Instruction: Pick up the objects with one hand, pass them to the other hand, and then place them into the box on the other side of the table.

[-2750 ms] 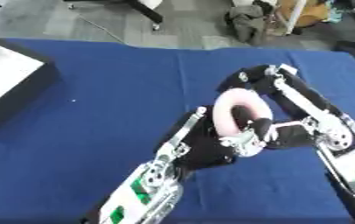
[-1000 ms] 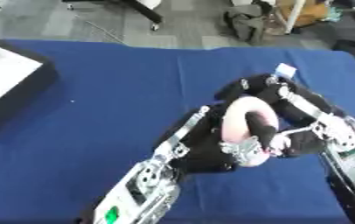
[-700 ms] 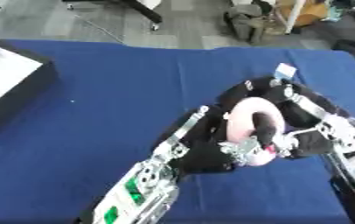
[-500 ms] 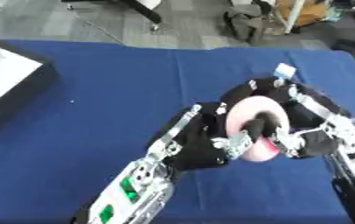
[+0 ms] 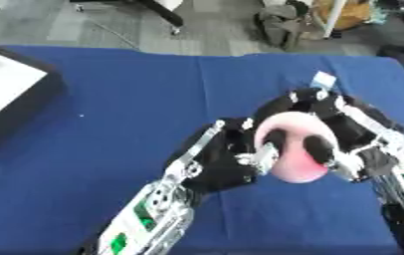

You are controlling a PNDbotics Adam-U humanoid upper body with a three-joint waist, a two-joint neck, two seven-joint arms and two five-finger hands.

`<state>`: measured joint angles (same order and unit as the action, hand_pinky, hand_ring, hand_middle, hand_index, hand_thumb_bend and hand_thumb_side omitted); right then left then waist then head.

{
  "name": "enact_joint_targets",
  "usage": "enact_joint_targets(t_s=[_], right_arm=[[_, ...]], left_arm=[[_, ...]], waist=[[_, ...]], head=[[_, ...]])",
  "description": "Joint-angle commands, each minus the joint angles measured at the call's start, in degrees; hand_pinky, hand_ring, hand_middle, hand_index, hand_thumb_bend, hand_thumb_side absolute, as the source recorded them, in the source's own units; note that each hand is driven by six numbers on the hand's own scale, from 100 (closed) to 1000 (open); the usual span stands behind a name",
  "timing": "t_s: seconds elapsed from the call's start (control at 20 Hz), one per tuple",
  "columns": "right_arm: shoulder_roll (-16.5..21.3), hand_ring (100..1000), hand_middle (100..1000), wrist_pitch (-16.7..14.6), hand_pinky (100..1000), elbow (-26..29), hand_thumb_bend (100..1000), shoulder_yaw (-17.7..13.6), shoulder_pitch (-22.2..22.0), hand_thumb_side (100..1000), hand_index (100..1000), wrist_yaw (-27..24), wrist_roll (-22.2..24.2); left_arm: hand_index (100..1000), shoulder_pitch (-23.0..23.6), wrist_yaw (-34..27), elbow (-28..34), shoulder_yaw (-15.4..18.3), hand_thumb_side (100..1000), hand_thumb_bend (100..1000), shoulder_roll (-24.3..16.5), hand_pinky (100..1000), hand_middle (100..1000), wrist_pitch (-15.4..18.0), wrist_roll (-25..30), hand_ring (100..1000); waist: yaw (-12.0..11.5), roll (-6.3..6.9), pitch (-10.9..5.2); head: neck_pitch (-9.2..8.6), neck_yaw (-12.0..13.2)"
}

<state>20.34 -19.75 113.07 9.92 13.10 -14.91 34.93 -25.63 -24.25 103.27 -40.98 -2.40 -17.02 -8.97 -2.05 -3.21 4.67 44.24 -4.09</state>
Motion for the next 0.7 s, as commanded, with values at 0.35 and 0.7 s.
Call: enact_joint_targets(t_s=[0.35, 0.7], right_arm=[[0.3, 783, 644, -0.1, 780, 1.5, 100, -1.9, 0.7, 524, 660, 0.8, -4.6], [0.3, 774, 638, 0.0, 772, 1.5, 100, -1.3, 1.1, 509, 661, 4.4, -10.1]], left_arm=[[299, -0.2, -0.1, 0.2, 0.7, 199, 100, -0.2, 633, 554, 0.0, -0.3, 629], [300, -0.3, -0.1, 0.2, 0.6, 198, 100, 0.0, 634, 552, 0.0, -0.3, 630]], waist=[[0.1, 0.09, -0.84], [-0.1, 0.06, -0.86]], head=[[-0.12, 0.2], [-0.12, 0.0]])
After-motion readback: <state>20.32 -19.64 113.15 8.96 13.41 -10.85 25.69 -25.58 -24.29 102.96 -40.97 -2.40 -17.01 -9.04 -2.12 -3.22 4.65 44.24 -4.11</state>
